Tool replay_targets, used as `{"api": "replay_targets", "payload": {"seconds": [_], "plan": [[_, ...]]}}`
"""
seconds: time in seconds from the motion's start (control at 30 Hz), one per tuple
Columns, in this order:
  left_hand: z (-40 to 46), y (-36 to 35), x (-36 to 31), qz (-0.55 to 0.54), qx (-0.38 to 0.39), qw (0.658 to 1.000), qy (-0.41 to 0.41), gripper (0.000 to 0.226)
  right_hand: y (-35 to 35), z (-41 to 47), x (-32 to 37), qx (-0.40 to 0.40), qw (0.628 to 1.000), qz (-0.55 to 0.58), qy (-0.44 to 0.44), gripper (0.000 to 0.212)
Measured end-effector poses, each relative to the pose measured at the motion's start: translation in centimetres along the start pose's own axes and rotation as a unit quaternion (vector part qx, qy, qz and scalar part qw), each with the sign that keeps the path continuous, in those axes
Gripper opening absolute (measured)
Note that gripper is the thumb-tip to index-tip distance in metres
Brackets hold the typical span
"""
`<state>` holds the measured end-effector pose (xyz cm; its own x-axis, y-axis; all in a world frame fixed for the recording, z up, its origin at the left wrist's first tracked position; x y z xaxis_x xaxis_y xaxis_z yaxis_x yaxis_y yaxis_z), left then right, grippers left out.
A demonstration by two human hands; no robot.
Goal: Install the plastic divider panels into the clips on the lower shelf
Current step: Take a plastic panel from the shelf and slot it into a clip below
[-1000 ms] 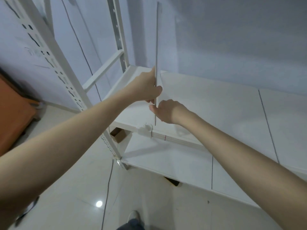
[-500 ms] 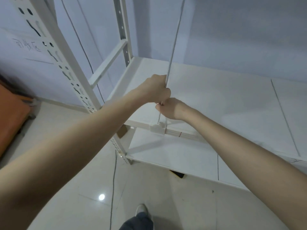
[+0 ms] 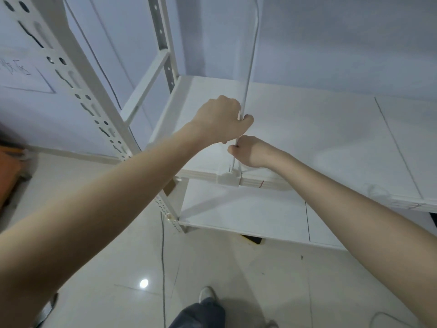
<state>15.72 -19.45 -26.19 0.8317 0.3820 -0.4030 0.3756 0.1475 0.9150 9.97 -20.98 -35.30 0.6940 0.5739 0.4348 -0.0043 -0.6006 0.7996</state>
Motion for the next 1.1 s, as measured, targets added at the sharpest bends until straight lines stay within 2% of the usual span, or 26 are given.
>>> {"api": "replay_targets", "payload": {"seconds": [0.13,0.27,0.67,1.1], "plan": [[-0.4,1.3,-0.8,0.06,-0.04,0.997,-0.018,0.041,0.3,-0.3,0.4,-0.015,1.0,-0.007,0.003,0.039],[-0.5,2.2,-0.8,0.054,-0.05,0.997,-0.02,0.039,0.9,-0.7,1.1,-0.016,1.0,-0.003,0.011,0.039],[-1.0,0.5,0.0,0.053,-0.011,0.998,0.013,0.035,-0.1,-0.5,1.3,-0.014,1.0,0.012,0.004,0.036],[-1.1,0.4,-0.2,0.046,-0.014,0.998,0.029,0.038,0.0,-0.6,0.7,-0.02,0.999,0.026,0.001,0.036]]}}
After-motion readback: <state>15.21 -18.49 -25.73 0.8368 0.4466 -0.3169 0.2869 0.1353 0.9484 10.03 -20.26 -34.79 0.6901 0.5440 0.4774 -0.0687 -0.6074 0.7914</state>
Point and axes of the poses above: each hand's wrist, its own z-axis towards the middle knuckle, its own y-axis out of the back of the hand, x = y × z, the point moved 10 cm from there along z, towards the middle knuckle, and after that the axes turned 5 degrees about y, right-handed, at the moved point
